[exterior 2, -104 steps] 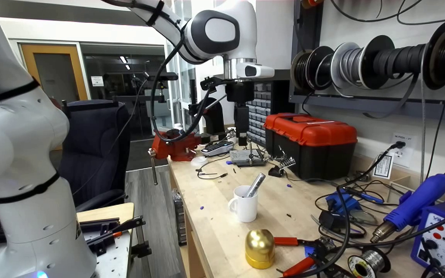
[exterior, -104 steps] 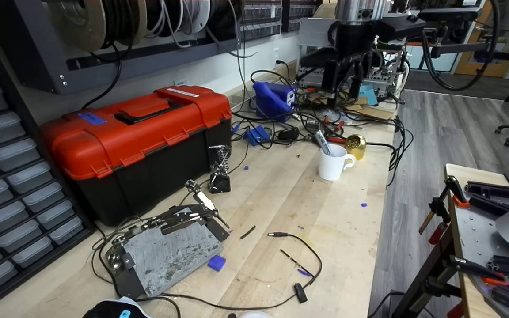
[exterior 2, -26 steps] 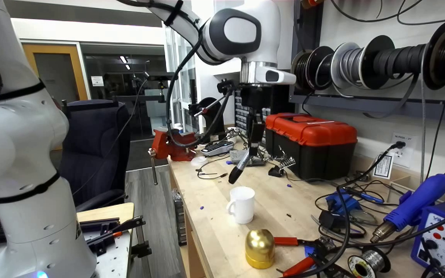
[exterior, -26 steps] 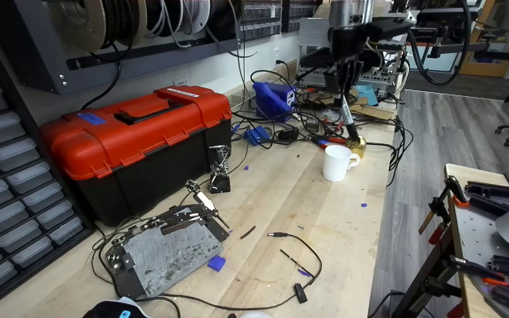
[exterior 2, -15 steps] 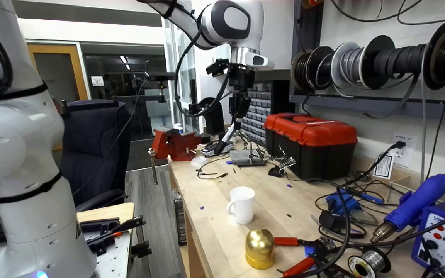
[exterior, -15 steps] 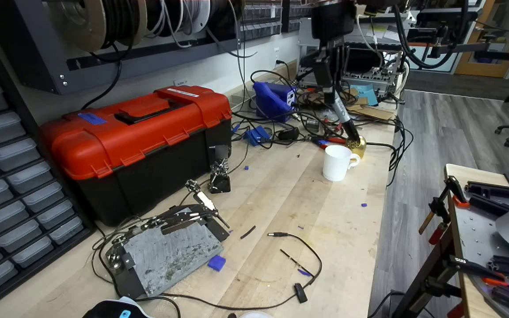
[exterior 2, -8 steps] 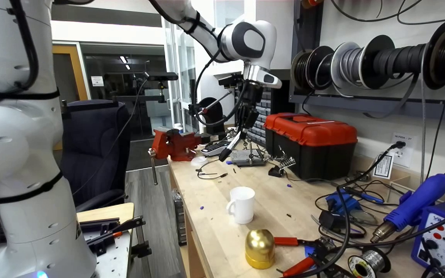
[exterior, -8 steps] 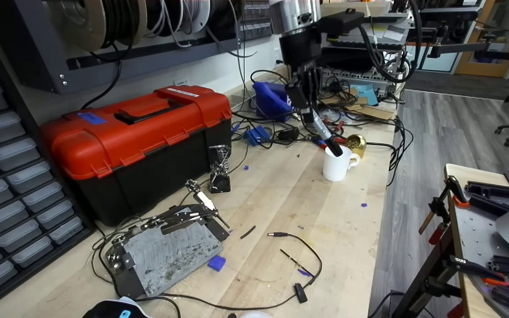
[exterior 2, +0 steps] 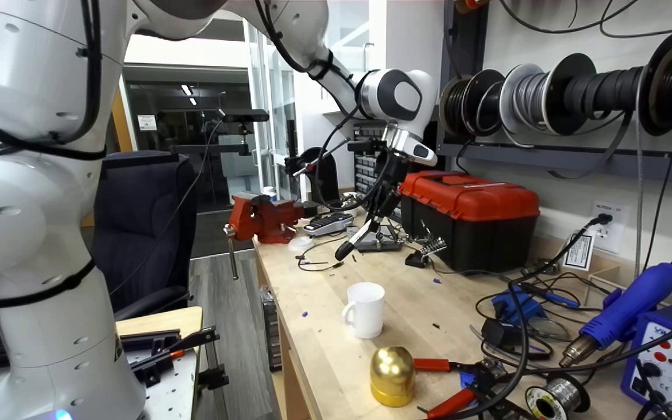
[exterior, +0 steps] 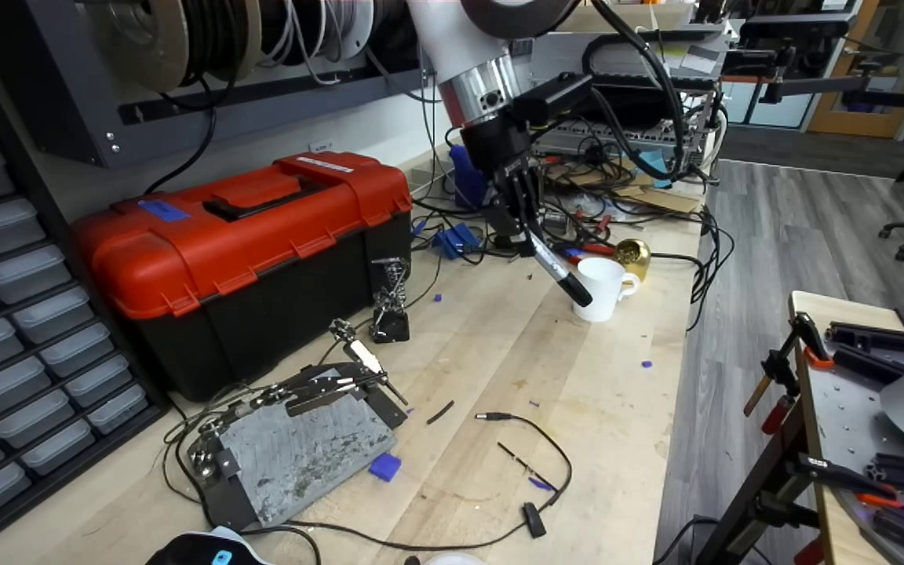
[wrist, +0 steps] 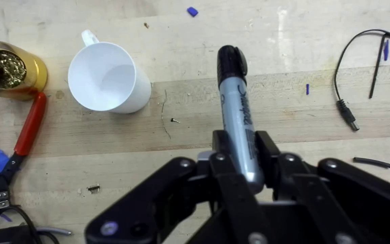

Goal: Take the black marker out of the white mug and place it on the workbench

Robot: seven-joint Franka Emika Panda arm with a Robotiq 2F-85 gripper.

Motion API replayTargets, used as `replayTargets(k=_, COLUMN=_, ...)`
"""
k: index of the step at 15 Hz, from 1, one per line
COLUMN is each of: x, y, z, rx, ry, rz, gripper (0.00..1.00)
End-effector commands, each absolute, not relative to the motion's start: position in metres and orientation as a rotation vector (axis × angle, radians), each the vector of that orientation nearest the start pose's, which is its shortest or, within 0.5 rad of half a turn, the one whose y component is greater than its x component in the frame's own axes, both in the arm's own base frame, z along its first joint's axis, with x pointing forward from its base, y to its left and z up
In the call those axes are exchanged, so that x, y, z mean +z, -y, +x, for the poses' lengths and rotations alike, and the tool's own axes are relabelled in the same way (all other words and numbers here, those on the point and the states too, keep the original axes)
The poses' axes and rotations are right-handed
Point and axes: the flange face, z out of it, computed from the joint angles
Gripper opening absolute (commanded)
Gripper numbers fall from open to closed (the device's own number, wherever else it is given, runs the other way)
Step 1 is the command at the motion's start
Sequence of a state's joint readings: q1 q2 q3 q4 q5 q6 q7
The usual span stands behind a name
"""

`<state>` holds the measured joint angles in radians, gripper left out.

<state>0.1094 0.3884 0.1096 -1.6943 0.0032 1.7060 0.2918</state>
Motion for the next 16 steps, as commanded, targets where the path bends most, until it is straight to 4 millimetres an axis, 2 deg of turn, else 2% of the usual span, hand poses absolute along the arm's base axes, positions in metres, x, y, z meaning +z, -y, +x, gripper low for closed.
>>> replayTargets(k=1, x=0.331, y=-0.135, z=0.616, rx=0.695, ry=-0.106, rz=-3.142, gripper=0.04)
replayTargets(k=9, x=0.292, y=-0.140, z=0.633, rx=0.776, ry=-0.112, rz=-3.152, gripper=0.04)
replayTargets(k=11, x=0.287, y=-0.139, z=0.635, rx=0.790, ry=-0.113, rz=-3.154, gripper=0.42)
replayTargets(k=16, x=0.285, y=-0.134, z=0.638, rx=0.787, ry=-0.124, rz=-3.169, gripper=0.75)
